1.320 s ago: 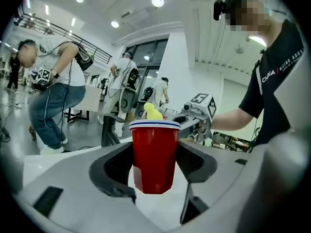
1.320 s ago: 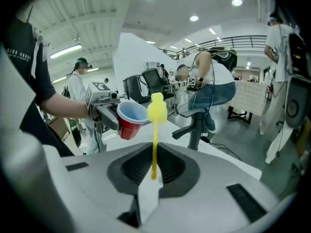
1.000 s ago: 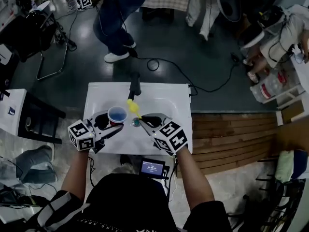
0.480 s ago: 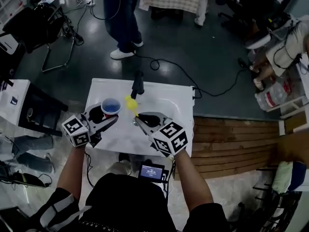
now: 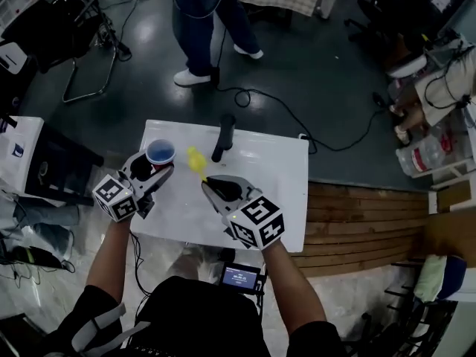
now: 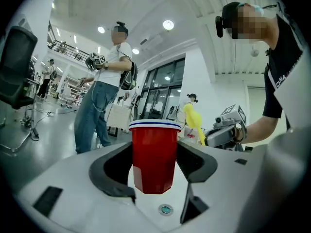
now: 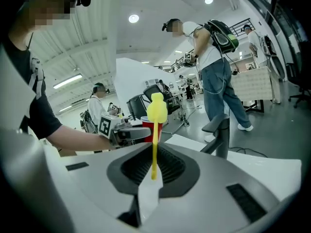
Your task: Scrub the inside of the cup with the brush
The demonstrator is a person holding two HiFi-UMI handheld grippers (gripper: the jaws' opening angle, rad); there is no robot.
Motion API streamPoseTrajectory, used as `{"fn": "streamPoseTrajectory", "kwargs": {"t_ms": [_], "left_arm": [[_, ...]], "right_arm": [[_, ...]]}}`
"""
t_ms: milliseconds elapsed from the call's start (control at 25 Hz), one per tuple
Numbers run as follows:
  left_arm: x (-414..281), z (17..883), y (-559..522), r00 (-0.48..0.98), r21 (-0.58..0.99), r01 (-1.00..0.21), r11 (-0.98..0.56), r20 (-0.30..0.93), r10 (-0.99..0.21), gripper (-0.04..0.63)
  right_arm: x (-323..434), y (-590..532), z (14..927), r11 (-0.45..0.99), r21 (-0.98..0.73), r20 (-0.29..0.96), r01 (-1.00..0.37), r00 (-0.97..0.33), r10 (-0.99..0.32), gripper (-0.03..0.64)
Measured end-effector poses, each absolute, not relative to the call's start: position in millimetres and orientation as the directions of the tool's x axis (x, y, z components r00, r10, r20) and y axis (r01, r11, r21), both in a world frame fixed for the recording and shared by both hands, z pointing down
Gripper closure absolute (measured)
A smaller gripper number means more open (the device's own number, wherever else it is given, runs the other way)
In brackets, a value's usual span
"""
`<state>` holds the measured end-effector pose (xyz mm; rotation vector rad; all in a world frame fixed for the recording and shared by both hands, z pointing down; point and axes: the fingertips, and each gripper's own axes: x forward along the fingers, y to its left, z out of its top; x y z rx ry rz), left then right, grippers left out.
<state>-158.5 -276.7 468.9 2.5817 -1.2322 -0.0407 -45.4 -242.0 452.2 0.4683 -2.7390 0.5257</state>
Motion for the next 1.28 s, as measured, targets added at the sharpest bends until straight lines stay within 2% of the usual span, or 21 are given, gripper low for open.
{"fn": "streamPoseTrajectory", "kwargs": {"t_ms": [160,560,1280], "left_arm": [[-178,485,-296,0.632,0.267,-0.76,-0.592,0.094,-0.769,0.314],[-214,526,-326,0.702,0.271,-0.703,-0.657,0.121,-0.702,0.314],[-246,582,-347,0.728,0.192,-0.685,-0.703,0.173,-0.663,0.314]], "right_arm": [[-65,-247,462,0.872,-0.309,0.386,-0.379,-0.888,-0.249,0.58],[-117,-277,486,0.852,-0.325,0.366,-0.411,-0.885,-0.288,0.58],[-163,-299,540,0.837,-0.335,0.418,-0.433,-0.864,-0.28,0.58]]}}
